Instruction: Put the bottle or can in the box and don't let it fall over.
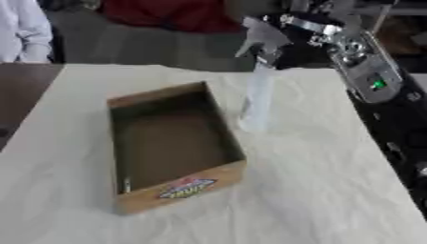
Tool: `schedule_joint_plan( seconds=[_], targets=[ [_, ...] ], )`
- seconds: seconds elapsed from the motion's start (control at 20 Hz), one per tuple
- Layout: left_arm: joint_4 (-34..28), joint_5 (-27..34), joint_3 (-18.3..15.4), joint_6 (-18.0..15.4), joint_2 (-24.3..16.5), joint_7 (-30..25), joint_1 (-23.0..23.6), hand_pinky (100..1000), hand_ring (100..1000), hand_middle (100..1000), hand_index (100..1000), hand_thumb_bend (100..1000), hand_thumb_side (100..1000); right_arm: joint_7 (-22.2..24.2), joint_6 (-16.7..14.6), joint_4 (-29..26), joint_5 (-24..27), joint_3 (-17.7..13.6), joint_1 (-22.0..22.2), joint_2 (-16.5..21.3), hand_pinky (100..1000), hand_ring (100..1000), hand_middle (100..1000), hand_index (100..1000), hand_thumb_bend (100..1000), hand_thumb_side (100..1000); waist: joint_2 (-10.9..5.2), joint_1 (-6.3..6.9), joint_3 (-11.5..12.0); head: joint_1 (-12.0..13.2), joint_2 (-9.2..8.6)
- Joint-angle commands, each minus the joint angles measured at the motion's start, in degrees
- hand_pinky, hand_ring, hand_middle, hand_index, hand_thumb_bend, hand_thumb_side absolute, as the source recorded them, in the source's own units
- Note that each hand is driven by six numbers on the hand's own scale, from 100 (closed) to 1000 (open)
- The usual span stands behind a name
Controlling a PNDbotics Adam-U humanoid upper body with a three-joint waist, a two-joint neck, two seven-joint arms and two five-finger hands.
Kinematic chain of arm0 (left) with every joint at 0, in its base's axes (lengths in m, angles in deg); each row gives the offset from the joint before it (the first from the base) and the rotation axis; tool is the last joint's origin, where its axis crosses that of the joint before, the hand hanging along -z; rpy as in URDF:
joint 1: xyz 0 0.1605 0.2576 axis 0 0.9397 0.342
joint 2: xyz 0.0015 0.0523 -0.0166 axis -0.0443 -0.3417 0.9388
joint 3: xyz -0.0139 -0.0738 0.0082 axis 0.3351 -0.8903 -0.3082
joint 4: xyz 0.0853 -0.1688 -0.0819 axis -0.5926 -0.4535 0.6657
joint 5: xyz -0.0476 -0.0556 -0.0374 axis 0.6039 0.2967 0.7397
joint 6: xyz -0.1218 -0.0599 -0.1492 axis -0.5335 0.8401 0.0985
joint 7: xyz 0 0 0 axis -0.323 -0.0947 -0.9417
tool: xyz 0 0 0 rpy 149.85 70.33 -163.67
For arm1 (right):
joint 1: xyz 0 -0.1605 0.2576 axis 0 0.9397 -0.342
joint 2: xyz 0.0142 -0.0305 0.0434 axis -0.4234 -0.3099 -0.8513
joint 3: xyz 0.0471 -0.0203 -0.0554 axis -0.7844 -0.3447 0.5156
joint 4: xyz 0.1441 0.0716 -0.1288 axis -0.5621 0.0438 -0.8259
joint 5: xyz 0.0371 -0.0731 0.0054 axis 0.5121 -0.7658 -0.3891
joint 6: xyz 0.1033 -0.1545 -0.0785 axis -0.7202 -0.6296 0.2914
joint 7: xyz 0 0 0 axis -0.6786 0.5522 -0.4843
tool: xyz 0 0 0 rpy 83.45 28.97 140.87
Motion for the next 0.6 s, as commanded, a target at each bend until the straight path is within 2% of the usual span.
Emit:
schedule_joint_plan(
  seconds=[0.05,0.35,0.5,0.6],
  targets=[
    [-0.6,0.0,0.0,-0.1,-0.6,-0.3,-0.6,631,789,761,818,301,536,-0.8,0.2,-0.6,-0.5,-0.1,-1.7,0.7,865,868,914,857,100,182,-0.69,0.06,0.1,-0.2,-0.21],
    [-0.6,-0.1,0.0,0.1,-0.5,-0.6,-0.5,633,790,761,815,299,538,-1.7,0.5,-0.5,-1.2,0.1,-1.8,0.4,862,815,860,834,100,174,-0.48,-0.04,0.2,-0.2,-0.33],
    [-0.6,-0.1,0.0,0.0,-0.5,-0.6,-0.5,633,790,761,810,298,538,-1.6,0.6,-0.3,-2.0,0.3,-1.8,0.4,848,773,810,807,100,111,-0.43,-0.05,0.2,-0.3,-0.32],
    [-0.6,-0.1,0.0,0.0,-0.5,-0.6,-0.5,634,789,761,808,297,539,-1.5,0.6,-0.3,-2.4,0.3,-1.9,0.3,831,747,778,781,100,102,-0.38,-0.06,0.2,-0.3,-0.32]
  ],
)
